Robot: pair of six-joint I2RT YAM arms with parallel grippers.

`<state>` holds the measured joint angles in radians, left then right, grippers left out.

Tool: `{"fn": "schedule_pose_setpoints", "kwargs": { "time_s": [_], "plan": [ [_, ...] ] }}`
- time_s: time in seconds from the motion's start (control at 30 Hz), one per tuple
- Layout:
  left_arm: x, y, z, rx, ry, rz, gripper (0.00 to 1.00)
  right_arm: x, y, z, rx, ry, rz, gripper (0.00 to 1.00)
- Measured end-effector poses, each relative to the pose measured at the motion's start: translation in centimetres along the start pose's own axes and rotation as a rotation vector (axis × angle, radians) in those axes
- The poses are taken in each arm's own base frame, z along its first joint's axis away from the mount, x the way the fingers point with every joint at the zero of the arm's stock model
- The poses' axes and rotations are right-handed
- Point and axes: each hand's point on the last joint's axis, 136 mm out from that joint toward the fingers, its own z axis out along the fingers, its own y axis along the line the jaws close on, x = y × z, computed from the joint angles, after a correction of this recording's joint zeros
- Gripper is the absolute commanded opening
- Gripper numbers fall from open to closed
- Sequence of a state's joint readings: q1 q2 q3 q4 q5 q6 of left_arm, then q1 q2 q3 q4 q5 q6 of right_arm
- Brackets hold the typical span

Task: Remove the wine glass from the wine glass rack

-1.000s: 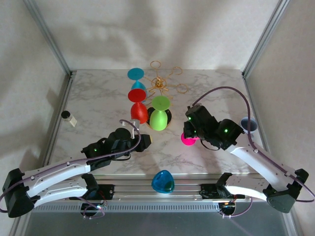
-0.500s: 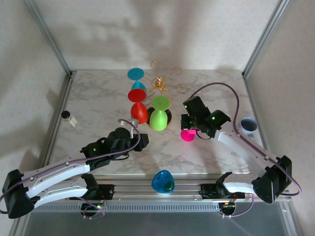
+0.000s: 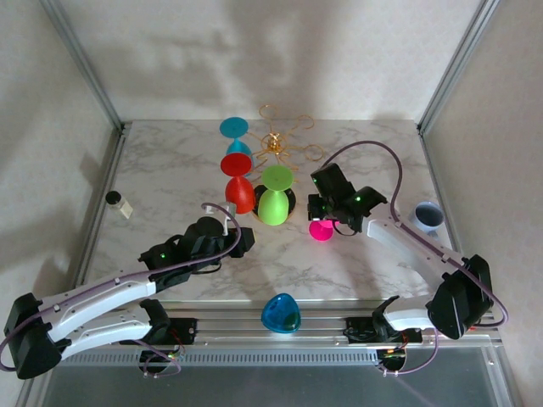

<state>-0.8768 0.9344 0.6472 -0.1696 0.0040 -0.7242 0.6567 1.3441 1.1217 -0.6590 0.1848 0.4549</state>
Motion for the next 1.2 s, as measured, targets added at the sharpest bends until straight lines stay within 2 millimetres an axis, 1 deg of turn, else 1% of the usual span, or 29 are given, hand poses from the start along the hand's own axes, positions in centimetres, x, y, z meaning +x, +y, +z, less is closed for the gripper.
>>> {"fn": "schedule_pose_setpoints", "kwargs": {
  "time_s": [0.17,0.63,0.87,1.1,1.2],
  "plan": [
    [-0.1,0.1,0.1,-0.003,-0.001,0.000,0.30,-0.2,0.2,0.4,-0.004,-0.005,0.004,0.00],
    [-0.3,0.2,0.2,0.002,0.001,0.003,0.30,-0.1,0.2,1.7,0.005,0.013,0.003,0.00],
    [-0.3,0.3,0.4,0.000,0.005,-0.001,0.30,0.2,0.3,2.6,0.011,0.030,-0.001,0.00],
    [-0.5,0.4,0.4,0.002,0.004,-0.006,0.30,0.1,0.3,2.7,0.013,0.028,-0.001,0.00],
    [-0.4,0.4,0.4,0.004,0.009,-0.007,0.30,0.0,0.4,2.8,0.013,0.026,-0.003,0.03]
  ]
}}
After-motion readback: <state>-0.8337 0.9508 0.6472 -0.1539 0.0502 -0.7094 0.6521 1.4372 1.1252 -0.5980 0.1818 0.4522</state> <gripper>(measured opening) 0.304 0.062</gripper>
